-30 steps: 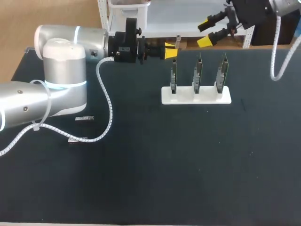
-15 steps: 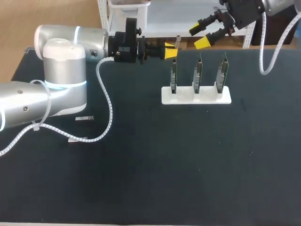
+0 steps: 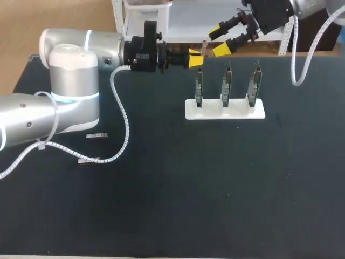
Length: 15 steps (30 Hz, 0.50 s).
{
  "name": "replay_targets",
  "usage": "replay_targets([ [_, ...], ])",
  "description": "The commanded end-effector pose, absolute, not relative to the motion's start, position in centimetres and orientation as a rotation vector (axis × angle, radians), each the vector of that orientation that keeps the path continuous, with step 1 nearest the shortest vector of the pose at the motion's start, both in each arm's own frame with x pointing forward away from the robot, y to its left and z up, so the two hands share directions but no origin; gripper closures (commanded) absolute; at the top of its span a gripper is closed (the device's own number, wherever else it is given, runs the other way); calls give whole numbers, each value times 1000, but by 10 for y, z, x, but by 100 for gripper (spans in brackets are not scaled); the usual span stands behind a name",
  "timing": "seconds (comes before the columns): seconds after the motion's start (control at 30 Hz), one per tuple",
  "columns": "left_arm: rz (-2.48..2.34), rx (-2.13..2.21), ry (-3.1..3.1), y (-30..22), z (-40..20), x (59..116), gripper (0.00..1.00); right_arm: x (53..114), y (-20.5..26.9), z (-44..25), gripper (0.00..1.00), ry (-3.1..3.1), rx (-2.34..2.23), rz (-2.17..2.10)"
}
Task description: Pick up the optical module with the left hand, and insert it into the network port with the right hand.
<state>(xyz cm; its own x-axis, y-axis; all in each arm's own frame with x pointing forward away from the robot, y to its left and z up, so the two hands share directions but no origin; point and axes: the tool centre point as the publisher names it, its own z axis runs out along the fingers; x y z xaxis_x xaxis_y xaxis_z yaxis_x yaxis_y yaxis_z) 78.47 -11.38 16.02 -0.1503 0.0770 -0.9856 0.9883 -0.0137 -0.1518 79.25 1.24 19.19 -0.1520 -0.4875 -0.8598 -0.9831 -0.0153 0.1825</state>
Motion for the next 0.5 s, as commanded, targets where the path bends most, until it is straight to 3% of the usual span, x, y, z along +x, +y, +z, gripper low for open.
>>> replay_targets([
  [0.03, -1295, 1201, 1369, -114, 160, 784, 100, 787, 14, 192, 0, 1693, -1512, 1070],
  [0.5, -1295, 1201, 1369, -114, 160, 784, 100, 792, 28, 194, 0, 1671, -1550, 1108],
])
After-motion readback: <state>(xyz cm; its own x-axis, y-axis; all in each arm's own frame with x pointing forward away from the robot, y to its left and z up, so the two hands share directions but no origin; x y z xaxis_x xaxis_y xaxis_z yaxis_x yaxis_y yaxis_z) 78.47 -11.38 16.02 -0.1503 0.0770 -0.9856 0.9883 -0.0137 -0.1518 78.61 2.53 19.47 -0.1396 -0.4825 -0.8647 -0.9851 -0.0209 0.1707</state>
